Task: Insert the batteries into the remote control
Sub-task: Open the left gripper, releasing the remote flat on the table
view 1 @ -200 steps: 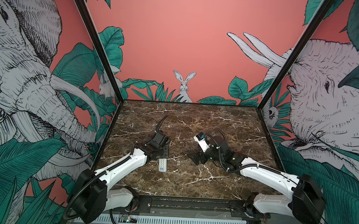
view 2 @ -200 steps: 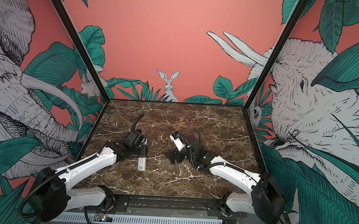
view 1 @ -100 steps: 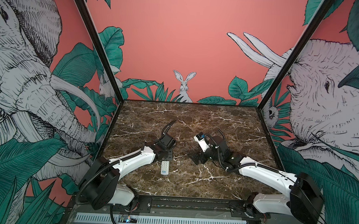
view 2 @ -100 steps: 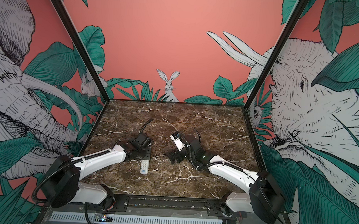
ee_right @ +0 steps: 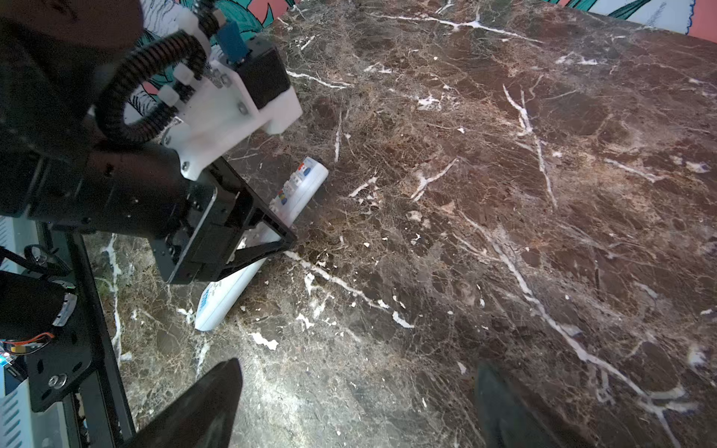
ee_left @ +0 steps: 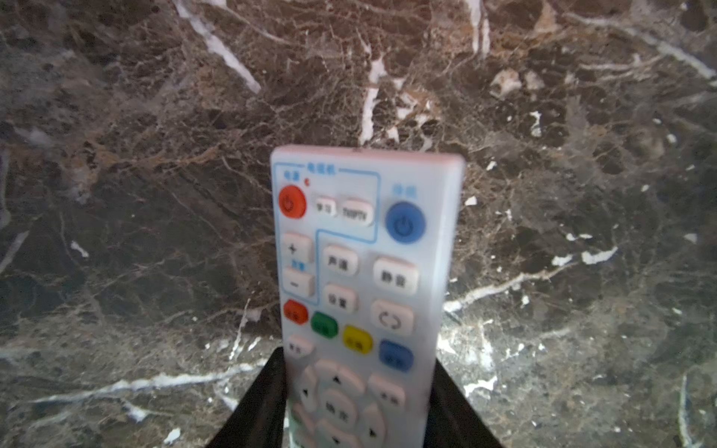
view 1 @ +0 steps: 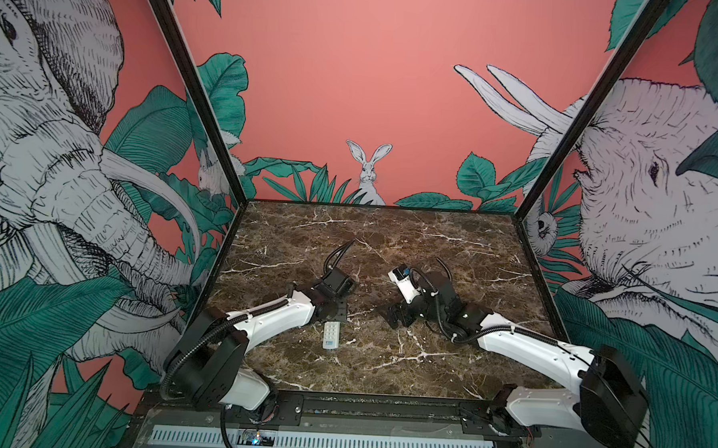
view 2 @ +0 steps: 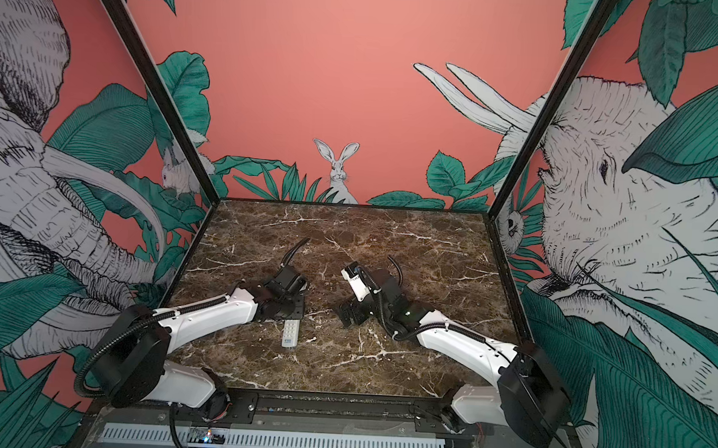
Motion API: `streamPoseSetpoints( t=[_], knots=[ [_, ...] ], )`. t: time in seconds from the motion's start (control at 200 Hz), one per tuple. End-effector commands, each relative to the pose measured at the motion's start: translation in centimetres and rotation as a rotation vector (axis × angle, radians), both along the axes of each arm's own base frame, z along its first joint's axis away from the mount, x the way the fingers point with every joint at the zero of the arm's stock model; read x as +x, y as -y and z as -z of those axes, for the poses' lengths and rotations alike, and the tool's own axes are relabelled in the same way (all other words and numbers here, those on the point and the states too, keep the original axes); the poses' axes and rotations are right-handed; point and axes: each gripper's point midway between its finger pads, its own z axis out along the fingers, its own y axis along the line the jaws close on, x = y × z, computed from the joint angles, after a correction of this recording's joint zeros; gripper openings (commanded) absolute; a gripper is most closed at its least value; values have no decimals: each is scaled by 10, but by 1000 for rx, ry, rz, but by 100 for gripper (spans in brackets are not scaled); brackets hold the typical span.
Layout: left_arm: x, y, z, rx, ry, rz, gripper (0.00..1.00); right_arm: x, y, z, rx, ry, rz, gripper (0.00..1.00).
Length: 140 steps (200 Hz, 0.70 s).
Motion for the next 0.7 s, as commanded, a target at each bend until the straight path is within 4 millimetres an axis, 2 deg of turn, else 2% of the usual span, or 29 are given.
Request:
streamPoseSetpoints(
  t=[0.0,0.695],
  knots=[
    [7,1,-6,-2,31,-29,5,3,0,0,18,6,10,96],
    [7,0,10,23,5,-33,6,4,1,2,24,-6,19,96]
  ],
)
